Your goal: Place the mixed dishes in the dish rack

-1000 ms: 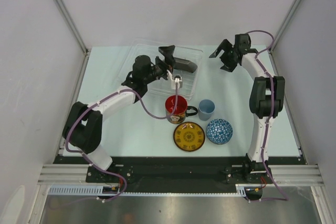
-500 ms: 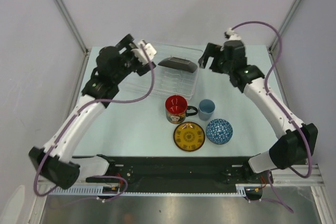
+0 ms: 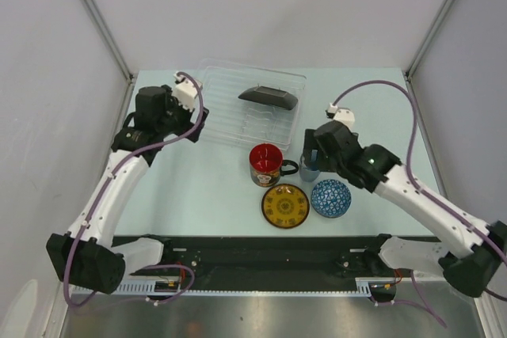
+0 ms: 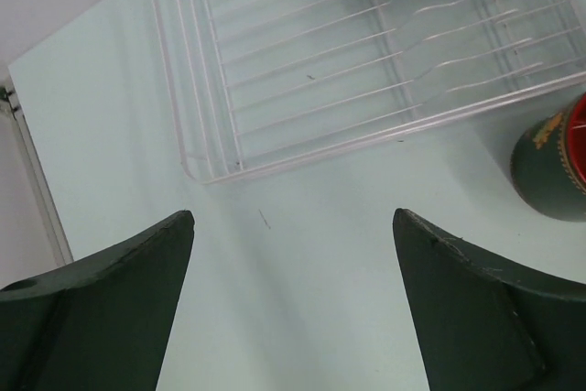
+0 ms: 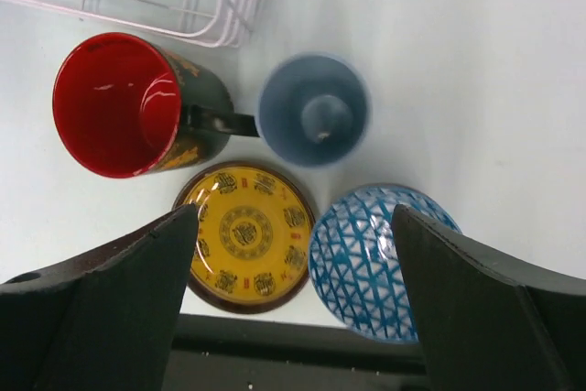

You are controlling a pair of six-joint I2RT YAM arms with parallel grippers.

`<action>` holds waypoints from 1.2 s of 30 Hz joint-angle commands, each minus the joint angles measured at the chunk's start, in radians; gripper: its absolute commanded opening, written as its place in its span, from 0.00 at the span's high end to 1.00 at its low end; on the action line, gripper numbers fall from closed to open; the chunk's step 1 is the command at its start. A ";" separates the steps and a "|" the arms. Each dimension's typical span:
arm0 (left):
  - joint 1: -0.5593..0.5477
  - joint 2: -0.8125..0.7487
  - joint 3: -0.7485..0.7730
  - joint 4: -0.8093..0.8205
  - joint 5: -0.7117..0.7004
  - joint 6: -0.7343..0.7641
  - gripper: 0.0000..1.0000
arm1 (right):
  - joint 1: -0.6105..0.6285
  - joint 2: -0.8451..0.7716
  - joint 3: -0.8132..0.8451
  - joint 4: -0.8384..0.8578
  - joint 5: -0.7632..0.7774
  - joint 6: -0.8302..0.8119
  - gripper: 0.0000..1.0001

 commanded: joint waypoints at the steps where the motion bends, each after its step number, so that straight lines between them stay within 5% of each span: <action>1: 0.111 0.057 0.077 0.024 0.052 -0.101 0.06 | 0.053 -0.103 0.012 -0.223 0.191 0.216 0.09; 6: 0.184 0.183 0.108 0.104 0.052 -0.128 0.07 | 0.133 -0.187 -0.005 -0.413 0.269 0.455 0.10; 22: 0.230 0.554 0.209 0.295 -0.018 -0.162 0.08 | 0.188 -0.223 -0.031 -0.609 0.280 0.652 0.11; 36: 0.230 0.539 0.093 0.306 0.066 -0.168 0.17 | 0.220 -0.172 -0.086 -0.715 0.254 0.773 0.13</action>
